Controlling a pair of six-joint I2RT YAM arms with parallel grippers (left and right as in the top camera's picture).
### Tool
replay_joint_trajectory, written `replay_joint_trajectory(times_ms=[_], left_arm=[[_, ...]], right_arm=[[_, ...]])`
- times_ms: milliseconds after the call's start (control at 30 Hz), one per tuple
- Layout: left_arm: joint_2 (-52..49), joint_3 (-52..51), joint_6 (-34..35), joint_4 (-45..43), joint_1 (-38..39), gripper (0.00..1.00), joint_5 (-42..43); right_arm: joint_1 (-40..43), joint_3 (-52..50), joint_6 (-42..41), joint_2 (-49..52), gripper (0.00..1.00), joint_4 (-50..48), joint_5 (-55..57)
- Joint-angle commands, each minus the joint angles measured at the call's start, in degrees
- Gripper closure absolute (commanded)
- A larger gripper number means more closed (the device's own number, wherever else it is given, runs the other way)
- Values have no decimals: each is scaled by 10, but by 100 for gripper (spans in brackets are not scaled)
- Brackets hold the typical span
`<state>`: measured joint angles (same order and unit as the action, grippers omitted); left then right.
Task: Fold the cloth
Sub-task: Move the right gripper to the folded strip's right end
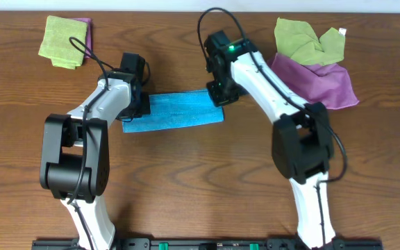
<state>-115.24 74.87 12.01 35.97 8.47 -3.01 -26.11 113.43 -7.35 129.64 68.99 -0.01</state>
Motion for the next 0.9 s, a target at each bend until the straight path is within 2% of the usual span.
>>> replay_joint_trajectory(times_ms=[0,67,100,133,167,233,267,300,400,467,533,700,867], left_arm=[[-26,-28,4,6,-2,94,1],[-26,-28,4,6,-2,95,1],[-26,-28,4,6,-2,94,1],[-26,-28,4,5,-2,94,1],[-26,-28,4,4,-2,94,1],[-26,-28,4,2,-2,94,3],[-26,-28,4,1,-2,94,8],[-26,-28,1,-1,-2,94,17],[-26,-28,-2,-15,-2,94,44],[-26,-28,-2,-25,-2,94,64],[-26,-28,-2,-38,-2,94,87],[-26,-28,-2,-50,-2,94,102],[-26,-28,-2,-49,-2,94,102]], right_arm=[[8,2,-10,-101,99,2,48],[14,2,9,-142,98,9,61],[18,2,15,-160,93,15,71],[27,2,18,-183,77,24,83],[38,2,19,-201,66,34,89],[71,2,25,-231,54,48,76],[101,2,43,-247,42,54,42],[134,2,65,-258,36,59,-7],[244,-2,123,-266,24,80,-208],[293,-31,170,-257,22,85,-322],[303,-89,174,-249,20,66,-377],[262,-243,173,-234,16,-65,-479],[228,-309,146,-207,12,-168,-497]])
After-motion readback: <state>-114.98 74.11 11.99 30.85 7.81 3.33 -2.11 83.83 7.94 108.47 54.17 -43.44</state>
